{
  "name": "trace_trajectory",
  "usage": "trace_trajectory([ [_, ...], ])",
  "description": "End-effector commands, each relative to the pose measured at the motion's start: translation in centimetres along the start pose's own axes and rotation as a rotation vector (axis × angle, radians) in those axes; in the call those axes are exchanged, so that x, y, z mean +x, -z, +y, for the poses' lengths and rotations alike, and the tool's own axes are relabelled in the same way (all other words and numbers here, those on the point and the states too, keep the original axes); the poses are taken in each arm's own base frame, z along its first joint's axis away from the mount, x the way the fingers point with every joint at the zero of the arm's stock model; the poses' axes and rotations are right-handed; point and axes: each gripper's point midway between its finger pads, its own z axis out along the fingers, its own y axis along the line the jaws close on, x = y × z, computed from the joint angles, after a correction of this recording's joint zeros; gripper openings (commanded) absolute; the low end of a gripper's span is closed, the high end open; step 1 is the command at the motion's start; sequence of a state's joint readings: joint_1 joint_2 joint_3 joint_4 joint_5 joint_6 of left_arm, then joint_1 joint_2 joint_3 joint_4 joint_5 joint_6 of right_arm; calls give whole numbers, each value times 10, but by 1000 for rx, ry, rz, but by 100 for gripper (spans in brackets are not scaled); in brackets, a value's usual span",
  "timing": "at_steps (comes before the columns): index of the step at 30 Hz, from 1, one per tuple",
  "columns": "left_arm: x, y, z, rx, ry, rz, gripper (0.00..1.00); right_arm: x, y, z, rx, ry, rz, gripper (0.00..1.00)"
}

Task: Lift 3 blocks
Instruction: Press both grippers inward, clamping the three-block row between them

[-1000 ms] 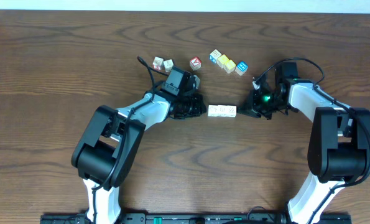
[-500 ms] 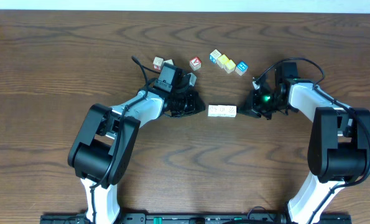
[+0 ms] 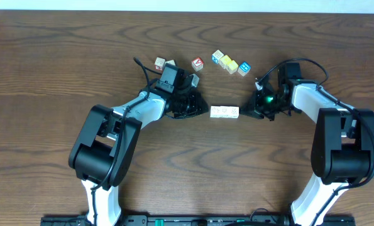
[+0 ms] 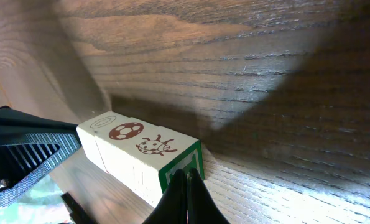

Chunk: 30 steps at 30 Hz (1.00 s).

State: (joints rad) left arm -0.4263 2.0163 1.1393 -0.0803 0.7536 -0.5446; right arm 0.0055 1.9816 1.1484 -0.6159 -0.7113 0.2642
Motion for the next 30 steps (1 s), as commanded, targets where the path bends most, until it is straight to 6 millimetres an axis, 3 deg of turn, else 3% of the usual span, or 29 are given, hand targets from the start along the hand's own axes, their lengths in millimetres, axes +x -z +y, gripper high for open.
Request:
trace_trajectory([
  [1, 5, -4, -1, -1, 5, 14, 7, 5, -2, 5, -18, -8, 15, 1],
  [30, 3, -7, 4, -49, -5, -12, 7, 12, -11, 14, -18, 20, 40, 1],
])
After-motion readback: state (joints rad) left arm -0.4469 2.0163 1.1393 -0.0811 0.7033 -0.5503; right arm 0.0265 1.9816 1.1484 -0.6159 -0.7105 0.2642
